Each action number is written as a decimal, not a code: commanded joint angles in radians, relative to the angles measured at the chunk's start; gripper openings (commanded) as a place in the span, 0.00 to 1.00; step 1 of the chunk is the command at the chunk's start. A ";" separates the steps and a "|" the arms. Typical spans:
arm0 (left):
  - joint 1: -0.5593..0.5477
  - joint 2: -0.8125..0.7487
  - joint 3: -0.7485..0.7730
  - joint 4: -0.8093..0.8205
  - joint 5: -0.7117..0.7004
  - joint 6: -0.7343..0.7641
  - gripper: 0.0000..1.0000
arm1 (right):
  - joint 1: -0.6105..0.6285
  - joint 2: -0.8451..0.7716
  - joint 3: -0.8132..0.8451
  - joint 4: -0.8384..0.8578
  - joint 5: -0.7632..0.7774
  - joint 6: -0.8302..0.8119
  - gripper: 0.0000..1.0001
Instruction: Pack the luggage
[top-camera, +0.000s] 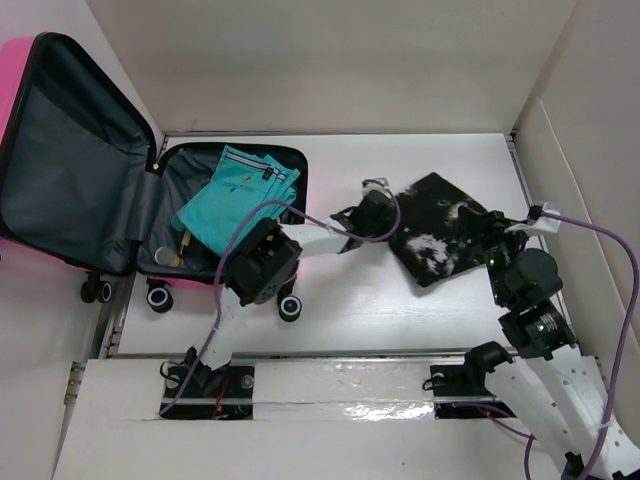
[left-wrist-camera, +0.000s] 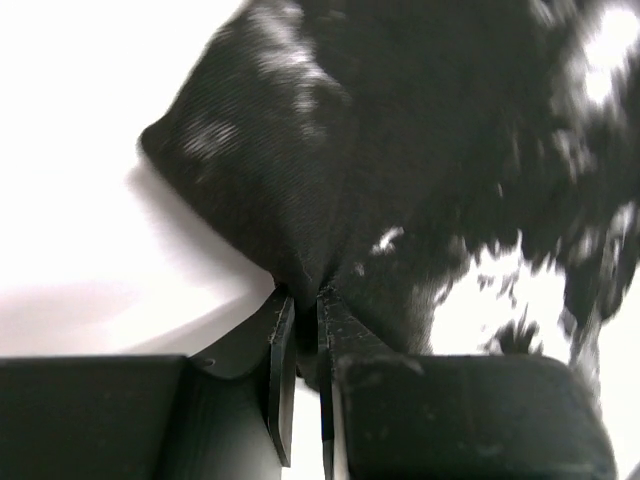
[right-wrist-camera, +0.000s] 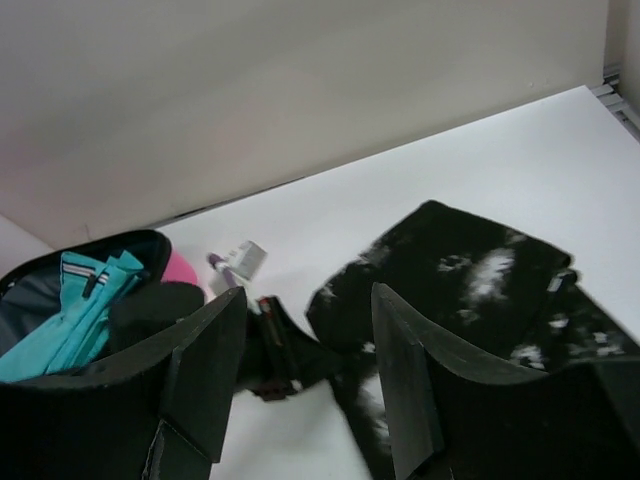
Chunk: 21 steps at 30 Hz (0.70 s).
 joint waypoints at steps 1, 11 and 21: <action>0.126 -0.158 -0.106 0.037 -0.051 0.019 0.00 | 0.009 0.016 0.010 0.061 -0.034 -0.019 0.59; 0.211 -0.285 -0.196 -0.019 -0.001 0.082 0.66 | 0.009 0.049 0.004 0.084 -0.060 -0.025 0.59; 0.170 -0.321 -0.359 0.017 -0.070 -0.017 0.68 | 0.009 0.059 0.007 0.085 -0.077 -0.025 0.59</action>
